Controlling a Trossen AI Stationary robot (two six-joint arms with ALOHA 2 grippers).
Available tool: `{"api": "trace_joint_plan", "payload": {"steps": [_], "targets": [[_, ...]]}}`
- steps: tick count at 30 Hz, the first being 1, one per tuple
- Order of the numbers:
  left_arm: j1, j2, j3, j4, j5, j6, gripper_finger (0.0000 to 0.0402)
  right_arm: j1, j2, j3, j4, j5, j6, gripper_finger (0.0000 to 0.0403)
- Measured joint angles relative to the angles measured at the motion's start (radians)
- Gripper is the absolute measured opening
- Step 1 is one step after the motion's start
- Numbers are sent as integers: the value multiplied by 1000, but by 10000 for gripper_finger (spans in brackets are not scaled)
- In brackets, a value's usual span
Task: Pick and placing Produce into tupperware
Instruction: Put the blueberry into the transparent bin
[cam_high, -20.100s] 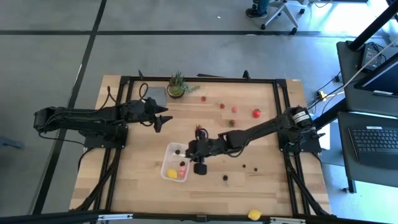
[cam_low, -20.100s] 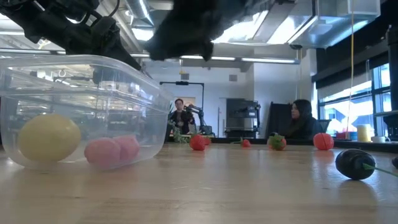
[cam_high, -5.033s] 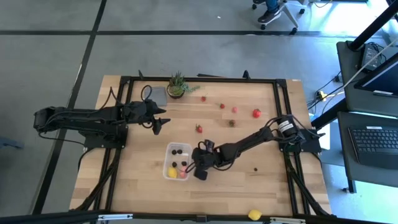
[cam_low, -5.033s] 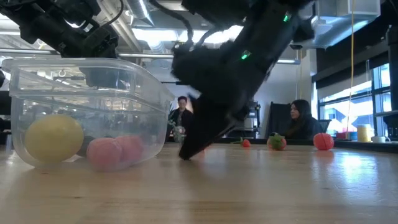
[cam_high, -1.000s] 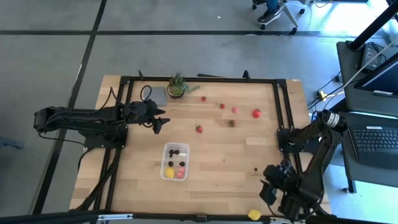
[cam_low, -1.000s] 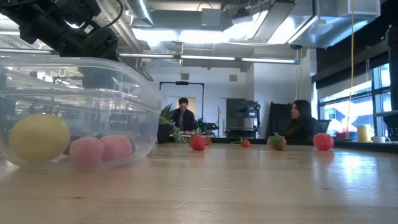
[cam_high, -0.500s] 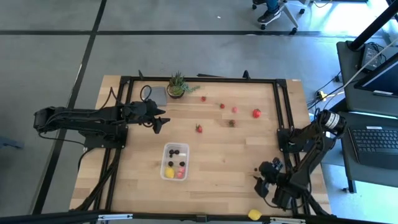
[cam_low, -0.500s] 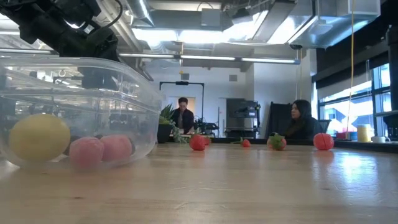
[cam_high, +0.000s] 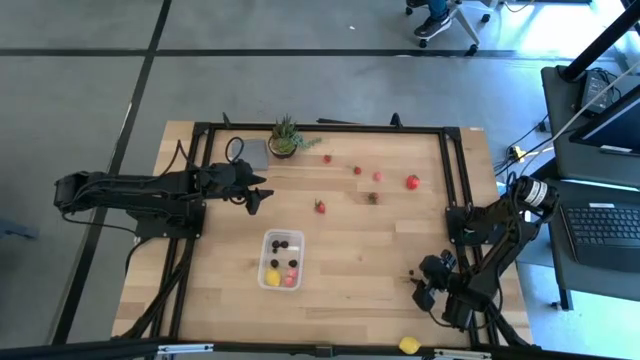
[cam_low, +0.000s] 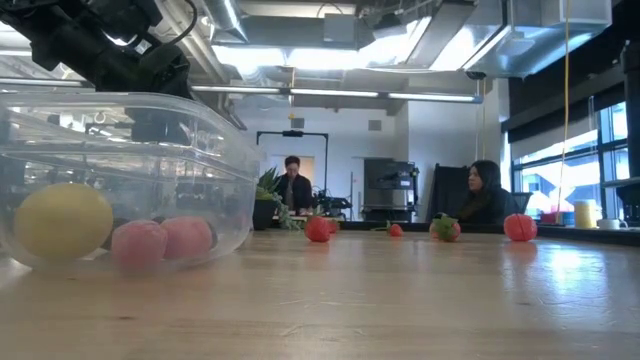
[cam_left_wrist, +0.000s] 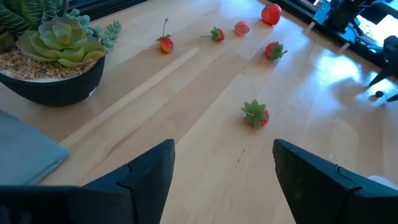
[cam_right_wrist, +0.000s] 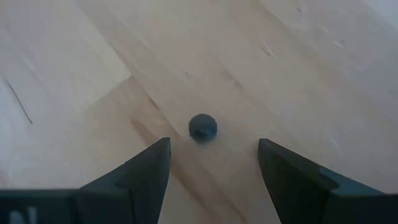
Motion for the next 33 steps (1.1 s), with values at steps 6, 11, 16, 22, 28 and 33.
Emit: {"api": "trace_joint_plan", "payload": {"steps": [6, 11, 16, 22, 28, 33], "targets": [[0, 0, 0, 0, 0, 0, 261, -1, 1, -8, 13, 28, 0, 243], [0, 0, 0, 0, 0, 1, 261, -2, 3, -11, 44, 44, -3, 243], [0, 0, 0, 0, 0, 1, 261, -3, 3, -11, 52, 46, -7, 232], [0, 0, 0, 0, 0, 1, 261, -8, 3, -10, 44, 21, -44, 191], [0, 0, 0, 0, 0, 1, 261, -36, 2, -8, 40, -6, -122, 155], [0, 0, 0, 0, 0, 1, 261, -54, 2, -8, 41, -24, -135, 144]]}}
